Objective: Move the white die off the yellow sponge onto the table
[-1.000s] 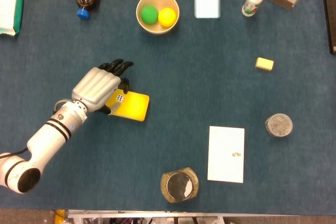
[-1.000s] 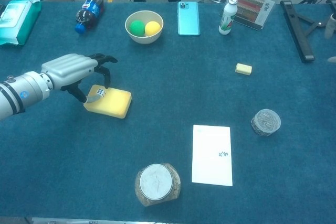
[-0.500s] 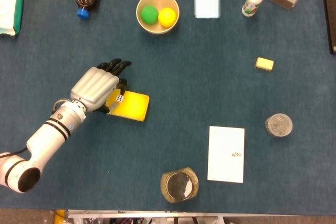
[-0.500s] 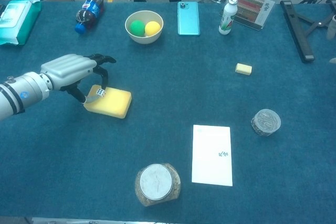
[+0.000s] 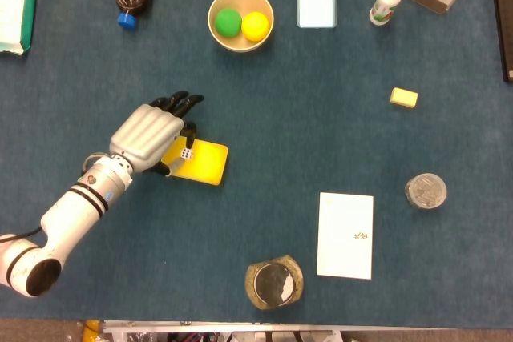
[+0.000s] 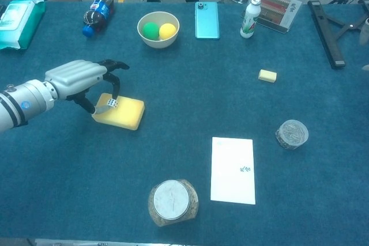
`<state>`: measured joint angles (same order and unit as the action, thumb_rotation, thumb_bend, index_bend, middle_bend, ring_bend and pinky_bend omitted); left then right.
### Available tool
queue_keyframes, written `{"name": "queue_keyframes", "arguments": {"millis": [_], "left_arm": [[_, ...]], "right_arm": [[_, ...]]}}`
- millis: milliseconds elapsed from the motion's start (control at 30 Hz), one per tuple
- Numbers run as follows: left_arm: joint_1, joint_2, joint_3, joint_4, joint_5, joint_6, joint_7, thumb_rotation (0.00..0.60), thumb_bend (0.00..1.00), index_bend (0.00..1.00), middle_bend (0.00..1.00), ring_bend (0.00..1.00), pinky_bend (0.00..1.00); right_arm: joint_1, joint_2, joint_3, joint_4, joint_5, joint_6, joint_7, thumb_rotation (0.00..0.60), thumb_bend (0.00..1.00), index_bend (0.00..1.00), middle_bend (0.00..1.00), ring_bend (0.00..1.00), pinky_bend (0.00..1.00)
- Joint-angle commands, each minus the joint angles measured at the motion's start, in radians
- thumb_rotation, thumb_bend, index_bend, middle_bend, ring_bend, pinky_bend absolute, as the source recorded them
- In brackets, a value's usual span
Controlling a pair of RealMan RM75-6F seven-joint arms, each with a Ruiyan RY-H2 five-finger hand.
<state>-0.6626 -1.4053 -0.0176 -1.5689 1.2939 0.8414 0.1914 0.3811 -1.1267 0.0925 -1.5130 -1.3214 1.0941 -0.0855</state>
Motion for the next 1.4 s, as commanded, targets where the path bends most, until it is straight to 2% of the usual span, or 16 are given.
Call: {"name": "queue_keyframes", "arguments": {"millis": [33,233,567,833,1000,1100,1233,1300,1333,1400], "left_arm": [[0.007,0.004,-0.002,-0.010,0.011,0.021,-0.009,0.600,0.34,0.55,0.06,0.01,0.17],[0.037,0.035,-0.017,-0.048,0.044,0.108,-0.031,0.600,0.34,0.56,0.06,0.01,0.17],[0.151,0.166,-0.044,-0.153,0.110,0.345,-0.106,0.600,0.34,0.56,0.07,0.01,0.17],[0.245,0.199,0.019,-0.125,0.122,0.398,-0.177,0.600,0.34,0.57,0.07,0.01,0.17],[0.287,0.177,0.022,-0.075,0.142,0.443,-0.269,0.600,0.34,0.57,0.07,0.01,0.17],[0.276,0.181,-0.017,-0.080,0.174,0.479,-0.285,0.600,0.35,0.58,0.08,0.01,0.17],[0.257,0.201,-0.121,-0.162,0.256,0.618,-0.258,0.600,0.36,0.58,0.10,0.01,0.17],[0.263,0.224,-0.127,-0.205,0.282,0.644,-0.233,0.600,0.36,0.52,0.08,0.01,0.17],[0.270,0.237,-0.116,-0.218,0.277,0.635,-0.225,0.600,0.36,0.45,0.06,0.01,0.17],[0.303,0.281,-0.059,-0.251,0.265,0.601,-0.222,0.600,0.36,0.33,0.03,0.00,0.17]], "right_arm": [[-0.002,0.002,0.000,0.000,-0.001,0.004,0.003,0.600,0.00,0.51,0.39,0.37,0.40],[-0.011,0.007,0.001,-0.003,0.000,0.018,0.009,0.600,0.00,0.51,0.39,0.37,0.40],[-0.027,0.008,0.000,-0.007,0.008,0.032,0.009,0.600,0.00,0.51,0.39,0.37,0.40],[-0.028,-0.004,-0.004,-0.003,0.016,0.024,0.002,0.600,0.00,0.51,0.39,0.37,0.40],[-0.026,-0.011,-0.006,0.004,0.016,0.015,0.006,0.600,0.00,0.51,0.39,0.37,0.40],[-0.024,-0.013,-0.006,0.007,0.018,0.008,0.007,0.600,0.00,0.51,0.39,0.37,0.40],[-0.023,-0.017,-0.007,0.009,0.016,0.004,0.011,0.600,0.00,0.51,0.39,0.37,0.40],[-0.025,-0.018,-0.007,0.011,0.016,0.005,0.016,0.600,0.00,0.51,0.39,0.37,0.40],[-0.026,-0.019,-0.008,0.014,0.016,0.006,0.020,0.600,0.00,0.51,0.39,0.37,0.40],[-0.029,-0.023,-0.011,0.025,0.014,0.003,0.030,0.600,0.00,0.51,0.39,0.37,0.40]]}}
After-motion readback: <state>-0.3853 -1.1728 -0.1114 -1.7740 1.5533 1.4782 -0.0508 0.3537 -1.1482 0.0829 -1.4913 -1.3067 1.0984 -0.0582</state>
